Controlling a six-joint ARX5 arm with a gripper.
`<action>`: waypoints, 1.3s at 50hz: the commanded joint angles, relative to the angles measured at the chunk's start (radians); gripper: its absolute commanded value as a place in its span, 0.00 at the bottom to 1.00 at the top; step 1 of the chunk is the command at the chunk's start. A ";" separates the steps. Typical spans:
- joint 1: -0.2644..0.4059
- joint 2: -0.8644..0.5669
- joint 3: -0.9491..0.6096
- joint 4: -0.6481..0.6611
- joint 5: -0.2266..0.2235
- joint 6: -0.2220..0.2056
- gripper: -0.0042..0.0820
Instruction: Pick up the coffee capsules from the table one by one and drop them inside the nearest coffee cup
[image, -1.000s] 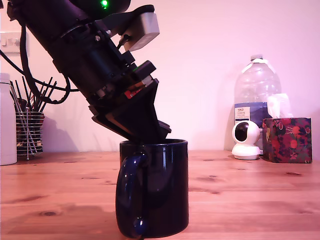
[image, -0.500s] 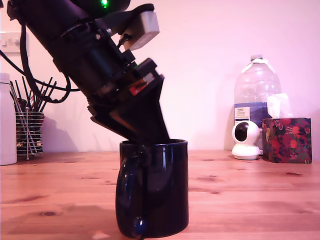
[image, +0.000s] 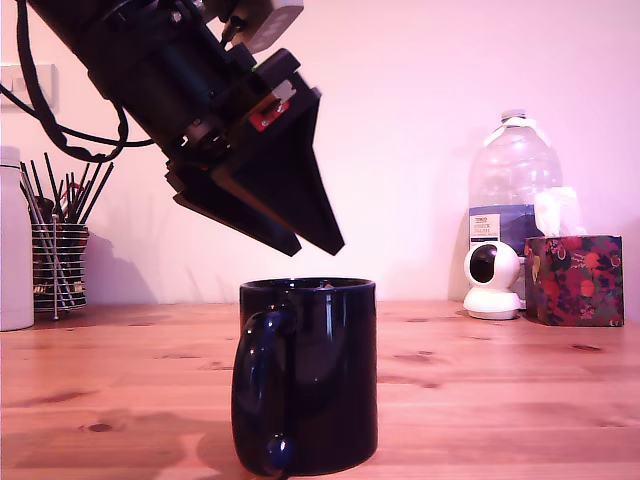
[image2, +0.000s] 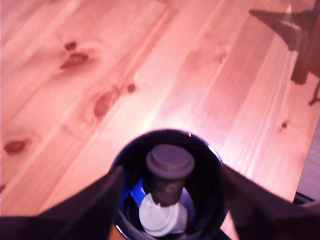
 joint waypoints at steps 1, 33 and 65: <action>-0.003 -0.024 -0.012 0.011 0.002 -0.003 0.05; 0.243 -0.322 -0.317 0.303 0.029 -0.055 0.03; 0.706 -0.747 -0.548 0.307 0.080 -0.157 0.03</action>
